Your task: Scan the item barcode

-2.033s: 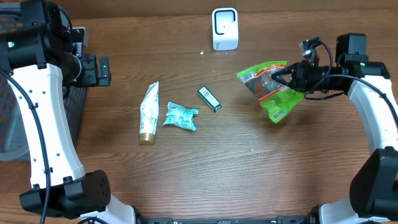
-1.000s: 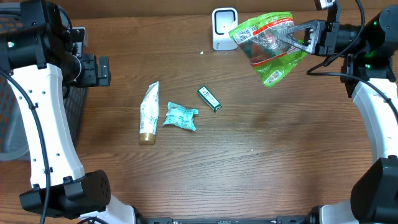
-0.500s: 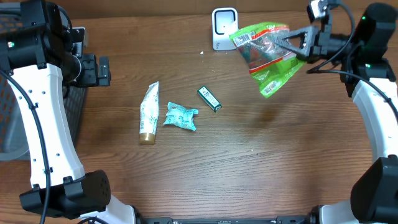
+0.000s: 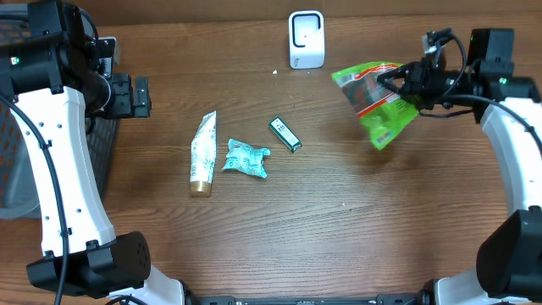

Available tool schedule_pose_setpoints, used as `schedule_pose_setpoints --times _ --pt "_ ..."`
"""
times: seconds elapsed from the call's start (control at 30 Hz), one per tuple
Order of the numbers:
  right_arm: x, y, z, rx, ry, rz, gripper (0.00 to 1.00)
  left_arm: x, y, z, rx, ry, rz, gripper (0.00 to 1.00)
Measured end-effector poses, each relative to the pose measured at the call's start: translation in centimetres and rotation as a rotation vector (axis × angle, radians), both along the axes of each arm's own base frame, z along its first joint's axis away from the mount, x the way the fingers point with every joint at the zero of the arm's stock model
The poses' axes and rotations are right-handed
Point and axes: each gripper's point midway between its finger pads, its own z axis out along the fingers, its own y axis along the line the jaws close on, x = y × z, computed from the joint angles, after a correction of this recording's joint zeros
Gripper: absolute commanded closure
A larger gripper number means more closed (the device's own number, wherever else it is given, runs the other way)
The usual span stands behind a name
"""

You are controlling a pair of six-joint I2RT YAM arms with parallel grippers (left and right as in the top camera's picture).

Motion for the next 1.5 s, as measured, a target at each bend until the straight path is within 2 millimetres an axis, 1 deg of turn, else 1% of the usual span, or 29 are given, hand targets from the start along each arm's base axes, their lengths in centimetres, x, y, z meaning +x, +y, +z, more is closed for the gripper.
schedule_pose_setpoints --times 0.03,0.1,0.2,0.3,0.37,0.43,0.5,0.53,0.6,0.7,0.73,0.8,0.87,0.93,1.03,1.17,1.47,1.5 --pt "0.0 -0.4 0.2 -0.066 0.005 -0.012 0.96 0.0 0.0 0.0 0.0 0.0 0.0 0.0" --pt "0.5 -1.1 1.3 -0.209 -0.022 -0.041 0.96 0.0 0.0 0.0 0.0 0.0 0.0 0.0" --pt "1.1 -0.6 4.6 -0.418 -0.123 -0.052 0.96 0.0 0.0 0.0 0.0 0.0 0.0 0.0" --pt "2.1 1.2 8.4 -0.583 -0.275 -0.061 0.96 0.0 0.0 0.0 0.0 0.0 0.0 0.0" --pt "2.9 2.7 10.2 -0.668 -0.368 -0.063 0.96 0.0 0.0 0.0 0.0 0.0 0.0 0.0" --pt "4.0 4.2 11.3 -0.739 -0.451 -0.069 0.96 0.0 0.0 0.0 0.0 0.0 0.0 0.0" --pt "5.3 5.4 11.5 -0.804 -0.512 -0.08 0.96 0.0 0.0 0.0 0.0 0.0 0.0 0.0" --pt "6.1 5.9 11.3 -0.842 -0.537 -0.085 0.96 0.0 0.0 0.0 0.0 0.0 0.0 0.0" --pt "7.5 6.7 10.2 -0.925 -0.568 -0.087 0.96 0.0 0.0 0.0 0.0 0.0 0.0 0.0" --pt "9.2 7.7 7.9 -1.049 -0.588 -0.069 0.96 0.0 0.0 0.0 0.0 0.0 0.0 0.0" --pt "9.6 8.0 6.9 -1.094 -0.587 -0.05 0.96 0.0 0.0 0.0 0.0 0.0 0.0 0.0" --pt "9.9 8.4 5.4 -1.15 -0.58 -0.017 0.96 0.0 0.0 0.0 0.0 -0.001 0.0 0.0" --pt "10.1 8.5 4.7 -1.178 -0.576 -0.002 0.96 0.0 0.0 0.0 0.0 0.0 0.0 0.0" --pt "10.1 8.3 4.5 -1.196 -0.571 0.002 0.96 0.0 0.0 0.0 0.0 0.0 0.0 0.0" --pt "9.2 7.6 3.5 -1.231 -0.517 0.031 0.96 0.0 0.0 0.0 0.0 0.0 0.0 0.0" --pt "6.6 6.0 1.1 -1.29 -0.376 0.11 0.96 0.0 0.0 0.0 0.0 0.0 0.0 0.0" --pt "1.8 2.6 -1.9 -1.315 -0.08 0.106 0.96 0.0 0.0 0.0 0.001 -0.001 0.0 0.0" --pt "1.6 2.4 -2.1 -1.314 -0.063 0.096 0.96 0.0 0.0 0.0 0.0 0.0 0.0 0.0"
